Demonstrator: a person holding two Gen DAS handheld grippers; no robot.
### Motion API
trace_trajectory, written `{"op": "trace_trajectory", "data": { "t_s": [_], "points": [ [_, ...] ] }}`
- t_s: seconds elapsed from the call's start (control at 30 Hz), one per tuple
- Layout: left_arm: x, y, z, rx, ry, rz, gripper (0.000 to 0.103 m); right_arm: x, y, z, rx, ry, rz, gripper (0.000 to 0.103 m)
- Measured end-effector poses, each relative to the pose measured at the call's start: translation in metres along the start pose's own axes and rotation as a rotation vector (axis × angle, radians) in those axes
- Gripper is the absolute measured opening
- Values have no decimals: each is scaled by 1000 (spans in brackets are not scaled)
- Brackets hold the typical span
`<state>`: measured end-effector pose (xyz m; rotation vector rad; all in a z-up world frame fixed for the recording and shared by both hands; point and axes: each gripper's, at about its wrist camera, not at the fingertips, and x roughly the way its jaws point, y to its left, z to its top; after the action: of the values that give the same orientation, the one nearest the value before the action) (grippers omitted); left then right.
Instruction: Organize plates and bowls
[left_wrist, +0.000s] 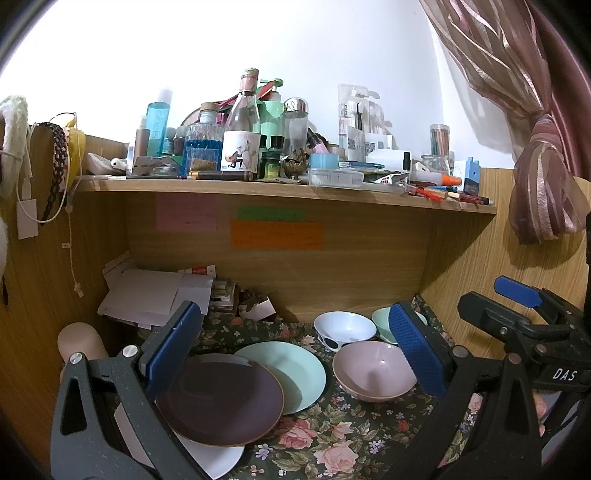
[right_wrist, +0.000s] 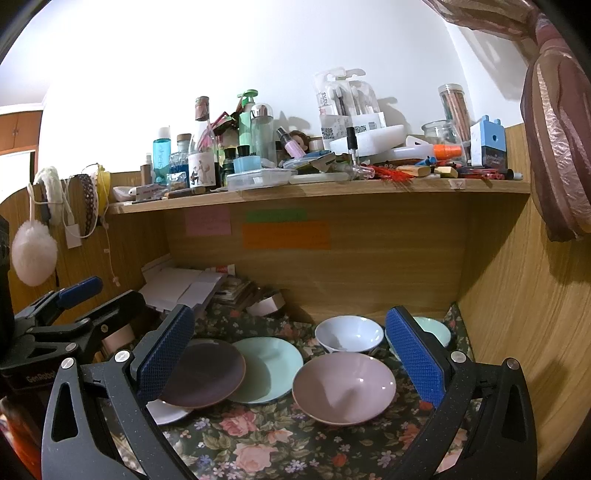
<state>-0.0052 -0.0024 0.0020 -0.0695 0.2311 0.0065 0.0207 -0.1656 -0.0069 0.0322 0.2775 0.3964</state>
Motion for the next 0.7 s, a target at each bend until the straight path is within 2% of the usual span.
{"op": "trace_trajectory", "data": {
  "t_s": [0.33,0.7],
  "points": [
    [13,12,-9,-20,46,11,103,24,5,-8,8,67,18,103],
    [44,56,-43,-57,185,93,103,81,28,-40,-3,231,90,103]
  ]
}}
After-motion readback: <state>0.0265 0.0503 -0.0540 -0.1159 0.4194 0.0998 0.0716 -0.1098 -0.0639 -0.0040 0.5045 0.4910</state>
